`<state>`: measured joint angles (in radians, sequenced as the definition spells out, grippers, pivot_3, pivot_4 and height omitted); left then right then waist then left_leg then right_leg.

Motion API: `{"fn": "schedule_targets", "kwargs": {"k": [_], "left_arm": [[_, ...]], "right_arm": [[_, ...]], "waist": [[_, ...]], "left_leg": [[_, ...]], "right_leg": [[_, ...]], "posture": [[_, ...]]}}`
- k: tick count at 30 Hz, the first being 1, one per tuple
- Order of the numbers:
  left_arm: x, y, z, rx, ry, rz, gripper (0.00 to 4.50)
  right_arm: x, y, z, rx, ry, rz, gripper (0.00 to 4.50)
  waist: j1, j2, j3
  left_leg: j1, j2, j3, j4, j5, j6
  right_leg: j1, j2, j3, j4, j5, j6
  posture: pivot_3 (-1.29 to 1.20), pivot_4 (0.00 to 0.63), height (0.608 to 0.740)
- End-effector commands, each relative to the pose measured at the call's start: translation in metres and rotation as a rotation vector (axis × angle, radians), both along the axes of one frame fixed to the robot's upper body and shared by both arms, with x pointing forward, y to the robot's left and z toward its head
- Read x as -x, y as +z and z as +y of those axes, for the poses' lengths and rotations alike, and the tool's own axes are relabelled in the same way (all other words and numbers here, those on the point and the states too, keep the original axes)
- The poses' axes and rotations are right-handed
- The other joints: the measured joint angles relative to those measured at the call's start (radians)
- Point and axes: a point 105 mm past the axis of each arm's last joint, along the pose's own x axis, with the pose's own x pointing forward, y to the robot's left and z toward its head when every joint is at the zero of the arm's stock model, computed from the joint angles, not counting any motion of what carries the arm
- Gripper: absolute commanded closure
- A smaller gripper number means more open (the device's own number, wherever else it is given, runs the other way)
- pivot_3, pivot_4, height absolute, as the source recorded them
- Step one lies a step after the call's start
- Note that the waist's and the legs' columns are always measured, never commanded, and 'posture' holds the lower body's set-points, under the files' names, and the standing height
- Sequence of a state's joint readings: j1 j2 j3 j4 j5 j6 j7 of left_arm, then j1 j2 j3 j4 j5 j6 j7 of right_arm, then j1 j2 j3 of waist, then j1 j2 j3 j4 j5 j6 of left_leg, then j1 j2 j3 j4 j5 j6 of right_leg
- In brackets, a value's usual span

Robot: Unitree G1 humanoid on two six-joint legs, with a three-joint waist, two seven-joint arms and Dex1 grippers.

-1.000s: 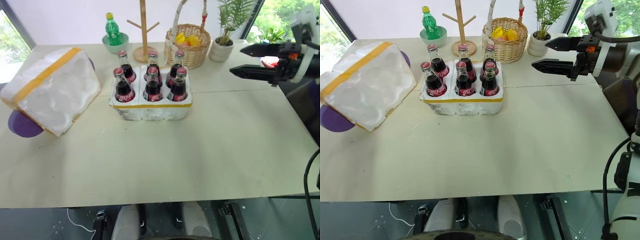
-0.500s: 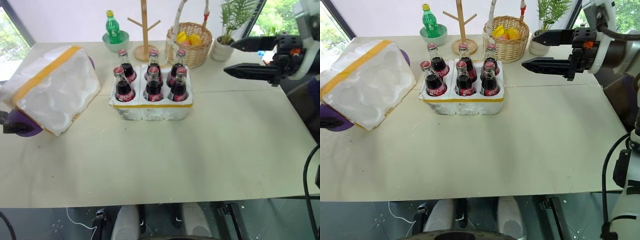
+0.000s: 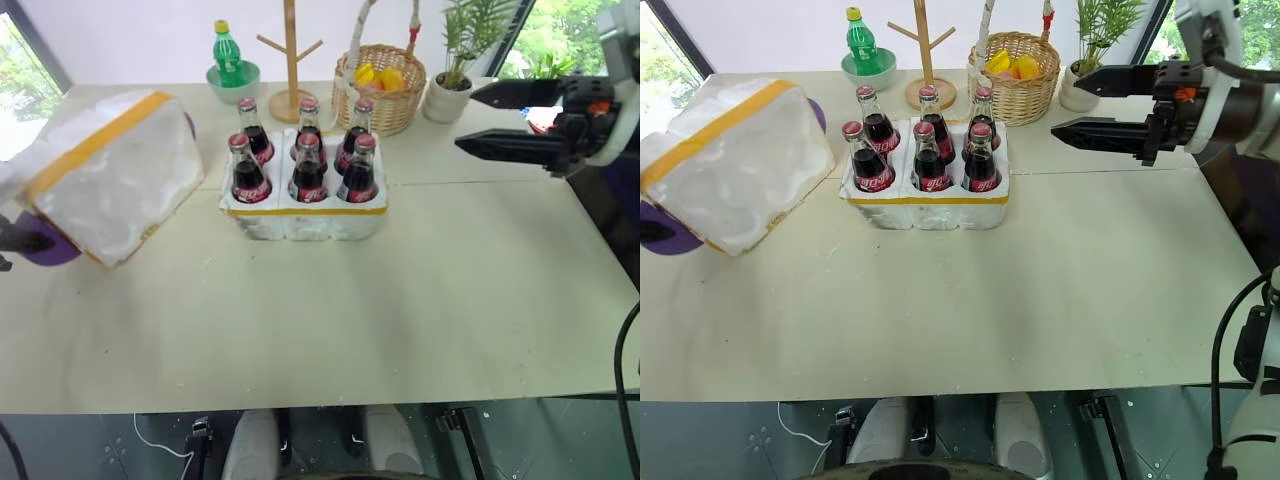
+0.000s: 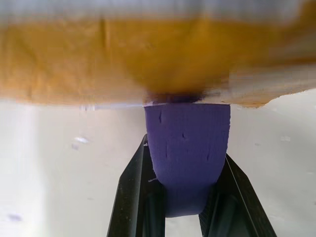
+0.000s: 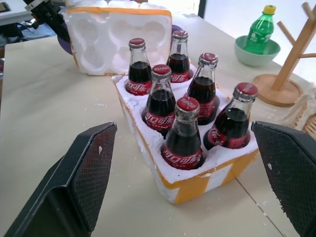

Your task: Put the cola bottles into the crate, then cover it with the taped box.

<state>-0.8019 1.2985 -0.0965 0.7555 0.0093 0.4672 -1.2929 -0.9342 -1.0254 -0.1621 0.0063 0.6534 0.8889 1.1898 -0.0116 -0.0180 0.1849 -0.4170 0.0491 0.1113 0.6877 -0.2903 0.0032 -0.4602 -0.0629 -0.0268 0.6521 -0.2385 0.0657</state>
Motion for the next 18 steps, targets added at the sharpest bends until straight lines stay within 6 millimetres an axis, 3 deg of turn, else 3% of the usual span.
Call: {"fn": "schedule_targets", "kwargs": {"k": [1,4,9,11,15,18], "left_arm": [[-0.027,0.063,-0.021,-0.106,-0.121,-0.369,4.25],[-0.042,0.104,-0.049,-0.221,-0.245,-0.635,4.25],[-0.060,0.143,-0.098,-0.399,-0.398,-0.930,4.25],[-0.064,0.145,-0.122,-0.512,-0.505,-1.007,4.25],[-0.080,0.130,-0.153,-0.672,-0.604,-1.058,4.25],[-0.087,0.125,-0.173,-0.676,-0.644,-1.119,4.25]], "right_arm": [[0.015,0.013,-0.007,-0.009,0.015,-0.052,0.00],[0.020,0.014,-0.008,-0.003,0.026,-0.055,0.00],[0.020,0.012,-0.009,-0.007,0.016,-0.052,0.00],[0.020,0.011,-0.009,-0.011,0.015,-0.050,0.00],[0.022,0.007,-0.006,-0.027,0.015,-0.044,0.00],[0.023,0.006,-0.006,-0.038,0.009,-0.039,0.00]], "waist": [[0.007,0.000,0.000],[0.011,0.000,0.000],[0.018,0.000,0.000],[0.019,0.000,0.000],[0.023,0.000,0.000],[0.024,0.000,0.000]], "left_leg": [[0.000,0.000,0.000,0.001,0.000,0.000],[-0.006,0.001,-0.004,0.009,-0.001,0.001],[-0.007,-0.001,-0.003,0.013,-0.002,0.003],[-0.007,-0.001,-0.003,0.013,-0.001,0.002],[-0.007,-0.001,-0.003,0.013,0.000,0.001],[-0.007,-0.001,-0.003,0.013,0.000,0.001]], "right_leg": [[0.000,0.000,0.000,0.000,0.000,0.000],[-0.001,0.000,-0.003,0.003,0.000,0.000],[0.000,-0.001,-0.003,0.003,0.002,0.004],[0.000,-0.001,-0.002,0.003,0.002,0.004],[0.000,0.000,-0.002,0.003,0.002,0.004],[0.000,0.000,-0.002,0.003,0.002,0.004]], "posture": [[0.00,0.150,0.740],[0.00,0.150,0.740],[0.00,0.150,0.740],[0.00,0.150,0.740],[0.00,0.150,0.740],[0.00,0.150,0.740]]}}
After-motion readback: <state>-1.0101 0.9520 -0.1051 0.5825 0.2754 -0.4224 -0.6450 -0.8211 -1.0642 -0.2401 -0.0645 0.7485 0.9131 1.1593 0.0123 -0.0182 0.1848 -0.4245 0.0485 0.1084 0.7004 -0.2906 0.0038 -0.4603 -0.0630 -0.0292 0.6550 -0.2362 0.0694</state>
